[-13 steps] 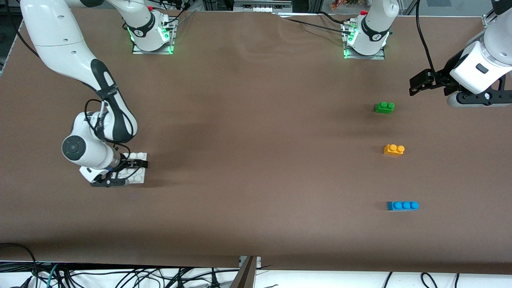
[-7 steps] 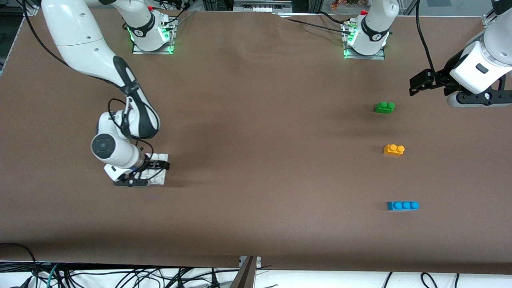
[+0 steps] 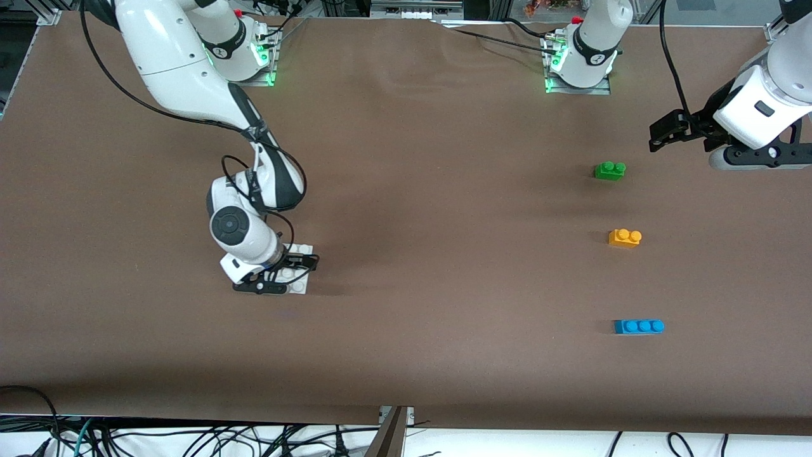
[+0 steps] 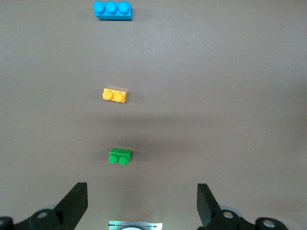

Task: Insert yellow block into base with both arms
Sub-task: 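Slide the white base plate with the right gripper toward the table middle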

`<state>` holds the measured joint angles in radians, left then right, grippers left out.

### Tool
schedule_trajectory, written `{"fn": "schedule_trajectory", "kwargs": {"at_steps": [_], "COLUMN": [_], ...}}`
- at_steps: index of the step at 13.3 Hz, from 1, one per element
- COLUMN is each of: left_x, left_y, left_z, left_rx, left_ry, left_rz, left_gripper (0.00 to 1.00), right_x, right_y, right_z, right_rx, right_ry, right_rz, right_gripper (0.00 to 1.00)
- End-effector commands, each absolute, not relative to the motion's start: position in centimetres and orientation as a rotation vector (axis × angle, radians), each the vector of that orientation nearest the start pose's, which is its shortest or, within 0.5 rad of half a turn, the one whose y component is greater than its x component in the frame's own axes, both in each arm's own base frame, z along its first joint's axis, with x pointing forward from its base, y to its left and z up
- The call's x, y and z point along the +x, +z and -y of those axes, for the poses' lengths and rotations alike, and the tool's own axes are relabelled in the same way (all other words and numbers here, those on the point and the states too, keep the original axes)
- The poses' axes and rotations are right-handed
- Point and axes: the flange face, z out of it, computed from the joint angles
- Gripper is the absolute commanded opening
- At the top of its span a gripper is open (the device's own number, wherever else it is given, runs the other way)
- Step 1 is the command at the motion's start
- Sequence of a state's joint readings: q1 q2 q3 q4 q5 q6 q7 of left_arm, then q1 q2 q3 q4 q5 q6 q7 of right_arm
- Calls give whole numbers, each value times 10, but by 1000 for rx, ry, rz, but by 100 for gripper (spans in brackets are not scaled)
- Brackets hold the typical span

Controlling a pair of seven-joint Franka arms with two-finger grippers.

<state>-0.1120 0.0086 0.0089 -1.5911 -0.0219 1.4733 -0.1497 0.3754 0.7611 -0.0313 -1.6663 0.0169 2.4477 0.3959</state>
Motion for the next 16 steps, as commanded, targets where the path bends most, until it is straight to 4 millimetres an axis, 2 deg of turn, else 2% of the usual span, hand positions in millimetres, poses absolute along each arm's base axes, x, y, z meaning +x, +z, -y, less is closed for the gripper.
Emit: {"fn": "schedule_trajectory", "kwargs": {"at_steps": [1,9,13,15,16], "left_x": [542,542,542,542,541], "left_y": [609,609,610,610,610], "left_z": [61,61,61,61,61], "left_rx": [-3159,-3159,-3160,-3160,-3159], "left_ry": [191,191,189,189,191], "left_rz": [77,77,75,75,75], "left_gripper": [100,100,100,100,100], "right_x": [638,615,595,580,575], "right_y": [156,161,177,180,179], "right_z": [-267,-374,-426,-456,-464], "right_rx": [-3124,-3088,-3058,-3044,-3042], "right_ry": [-50,-125,-172,-182,-183], "right_rz": [-98,-67,27,11,23], "right_gripper": [100,100,100,100,100]}}
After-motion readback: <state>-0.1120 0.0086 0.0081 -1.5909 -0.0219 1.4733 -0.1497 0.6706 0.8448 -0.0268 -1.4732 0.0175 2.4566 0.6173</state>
